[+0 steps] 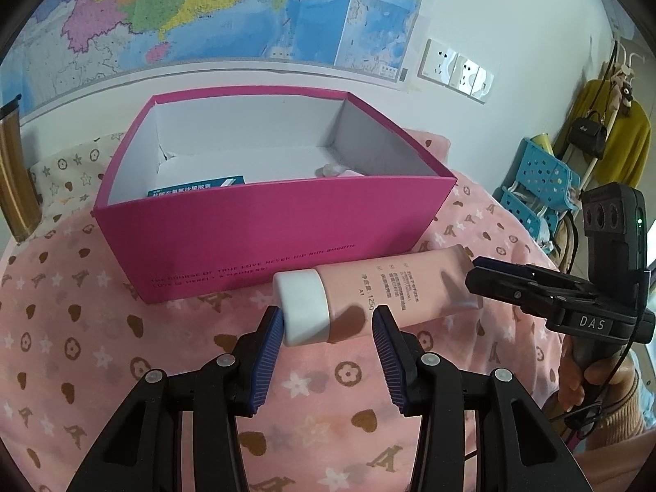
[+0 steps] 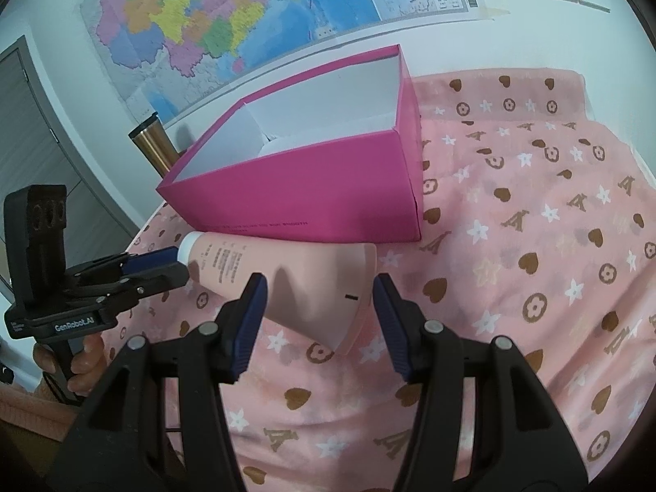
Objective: Organize rigid objects
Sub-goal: 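Grasp the peach tube at its cap end with the left gripper, then lift the peach tube and carry it over the magenta box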
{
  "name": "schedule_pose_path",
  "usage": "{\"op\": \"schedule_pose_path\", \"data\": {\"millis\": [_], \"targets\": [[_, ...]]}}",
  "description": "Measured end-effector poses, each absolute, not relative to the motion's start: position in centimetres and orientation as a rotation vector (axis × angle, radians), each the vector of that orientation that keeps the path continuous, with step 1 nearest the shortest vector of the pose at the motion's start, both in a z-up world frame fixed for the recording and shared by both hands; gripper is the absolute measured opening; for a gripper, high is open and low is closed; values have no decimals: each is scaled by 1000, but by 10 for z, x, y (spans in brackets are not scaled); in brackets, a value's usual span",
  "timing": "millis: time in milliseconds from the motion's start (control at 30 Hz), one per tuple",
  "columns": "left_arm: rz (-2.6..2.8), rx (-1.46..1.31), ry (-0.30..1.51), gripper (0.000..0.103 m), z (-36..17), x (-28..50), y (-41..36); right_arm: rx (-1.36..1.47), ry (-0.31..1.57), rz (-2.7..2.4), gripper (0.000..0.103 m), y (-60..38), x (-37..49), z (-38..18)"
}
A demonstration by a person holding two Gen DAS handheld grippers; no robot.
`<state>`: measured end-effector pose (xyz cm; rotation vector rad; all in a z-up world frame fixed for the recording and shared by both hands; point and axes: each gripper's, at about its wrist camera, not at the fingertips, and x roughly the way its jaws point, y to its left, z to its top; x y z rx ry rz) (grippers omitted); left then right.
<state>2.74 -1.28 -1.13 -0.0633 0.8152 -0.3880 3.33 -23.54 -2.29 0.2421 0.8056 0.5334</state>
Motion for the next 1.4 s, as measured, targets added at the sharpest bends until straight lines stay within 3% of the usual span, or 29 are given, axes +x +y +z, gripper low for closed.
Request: {"op": "schedule_pose_path", "data": {"millis": [1400], "targets": [[-386,-55,741,45,12,26,-15,216,734,535,56,-237,38,1]]}}
